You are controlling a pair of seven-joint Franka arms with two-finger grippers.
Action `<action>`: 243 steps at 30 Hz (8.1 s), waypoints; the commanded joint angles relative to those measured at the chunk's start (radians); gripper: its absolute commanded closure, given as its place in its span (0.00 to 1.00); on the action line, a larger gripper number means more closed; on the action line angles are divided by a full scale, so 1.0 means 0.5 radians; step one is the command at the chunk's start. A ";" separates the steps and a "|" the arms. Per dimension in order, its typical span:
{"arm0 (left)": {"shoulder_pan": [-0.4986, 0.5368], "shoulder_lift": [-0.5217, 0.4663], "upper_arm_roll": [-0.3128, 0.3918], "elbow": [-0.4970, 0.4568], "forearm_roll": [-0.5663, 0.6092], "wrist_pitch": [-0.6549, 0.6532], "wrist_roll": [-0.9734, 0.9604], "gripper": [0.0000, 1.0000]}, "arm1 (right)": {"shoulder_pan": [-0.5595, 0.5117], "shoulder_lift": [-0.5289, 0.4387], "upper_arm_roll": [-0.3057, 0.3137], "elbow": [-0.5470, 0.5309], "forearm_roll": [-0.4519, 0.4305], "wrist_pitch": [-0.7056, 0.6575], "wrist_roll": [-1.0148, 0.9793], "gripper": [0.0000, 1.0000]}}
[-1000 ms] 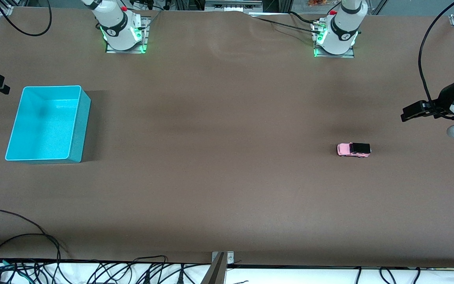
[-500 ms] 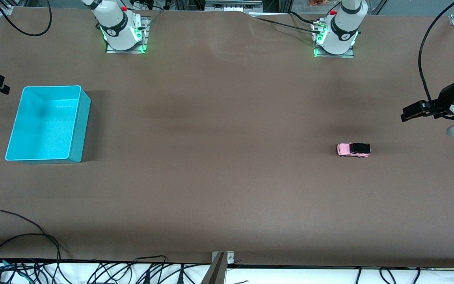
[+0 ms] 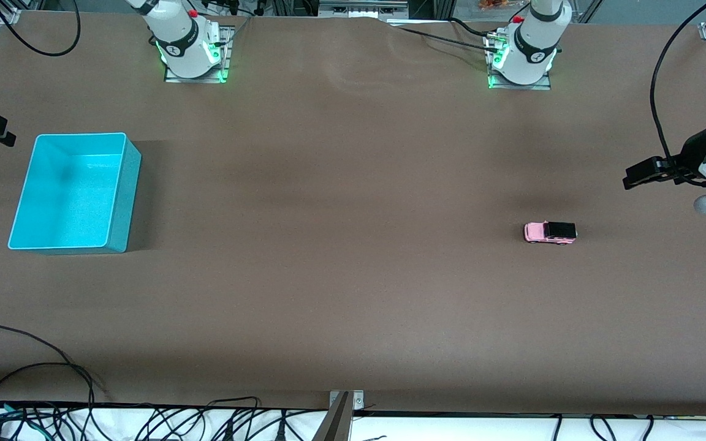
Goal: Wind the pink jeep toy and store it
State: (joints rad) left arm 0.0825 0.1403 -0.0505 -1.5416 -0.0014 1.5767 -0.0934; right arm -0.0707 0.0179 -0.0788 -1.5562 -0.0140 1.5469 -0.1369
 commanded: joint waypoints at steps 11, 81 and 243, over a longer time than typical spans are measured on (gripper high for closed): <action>-0.012 0.017 0.012 0.034 -0.028 -0.024 0.040 0.00 | 0.003 0.023 -0.005 0.054 0.031 -0.014 -0.012 0.00; -0.018 0.045 0.012 0.037 -0.028 -0.018 0.040 0.00 | 0.003 0.023 -0.005 0.054 0.031 -0.020 -0.015 0.00; -0.303 0.612 -0.123 -0.957 0.171 1.679 -3.473 0.77 | -0.009 0.016 -0.030 0.054 0.025 -0.026 -0.042 0.00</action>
State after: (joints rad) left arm -0.0450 0.4501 -0.1137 -2.0182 0.0655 2.4241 -1.7828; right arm -0.0740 0.0182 -0.0892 -1.5561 -0.0141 1.5460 -0.1386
